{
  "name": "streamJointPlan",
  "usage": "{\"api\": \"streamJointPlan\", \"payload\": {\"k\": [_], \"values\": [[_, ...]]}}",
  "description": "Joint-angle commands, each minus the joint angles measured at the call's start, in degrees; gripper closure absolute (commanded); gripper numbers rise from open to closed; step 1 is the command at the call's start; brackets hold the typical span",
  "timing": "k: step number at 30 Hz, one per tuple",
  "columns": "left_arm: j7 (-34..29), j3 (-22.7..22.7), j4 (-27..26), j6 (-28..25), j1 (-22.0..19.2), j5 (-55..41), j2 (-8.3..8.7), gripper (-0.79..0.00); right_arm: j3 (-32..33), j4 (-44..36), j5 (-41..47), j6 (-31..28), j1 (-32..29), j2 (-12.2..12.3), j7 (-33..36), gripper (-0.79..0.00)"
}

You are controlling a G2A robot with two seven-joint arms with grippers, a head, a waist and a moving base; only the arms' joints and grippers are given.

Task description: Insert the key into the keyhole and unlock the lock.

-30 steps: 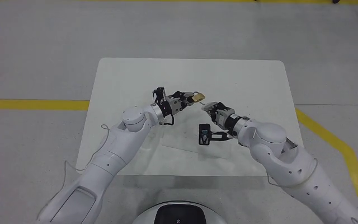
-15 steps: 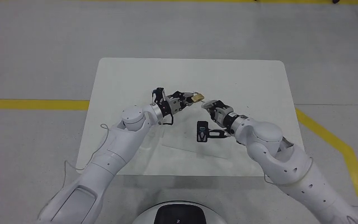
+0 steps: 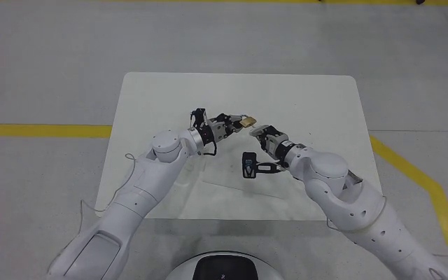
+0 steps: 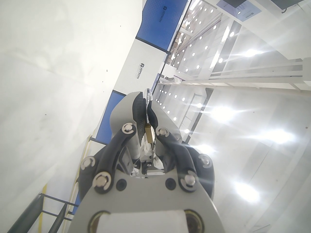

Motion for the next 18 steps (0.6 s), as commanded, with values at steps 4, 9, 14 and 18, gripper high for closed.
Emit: {"api": "streamJointPlan", "payload": {"k": [4,9,14,18], "values": [[-0.40,-0.36,0.30,-0.12,-0.12,0.23,-0.06,0.000,-0.09,-0.14,-0.37,-0.79,0.28,-0.46,-0.45,0.000],[-2.64,-0.93,1.13,-0.26,-0.47,0.26,0.01,0.000,0.84,0.58,0.13,-1.27,0.51,-0.77,-1.45,0.000],[-5.41,-1.48,2.61,-0.40,-1.07,0.96,0.21,0.000,1.68,0.95,-0.46,-2.12,0.51,-0.87,-3.71,0.000],[-6.75,-1.63,3.02,-0.80,-1.36,1.43,0.24,0.000,2.11,0.88,-1.83,-2.64,0.23,-0.89,-4.92,0.000]]}}
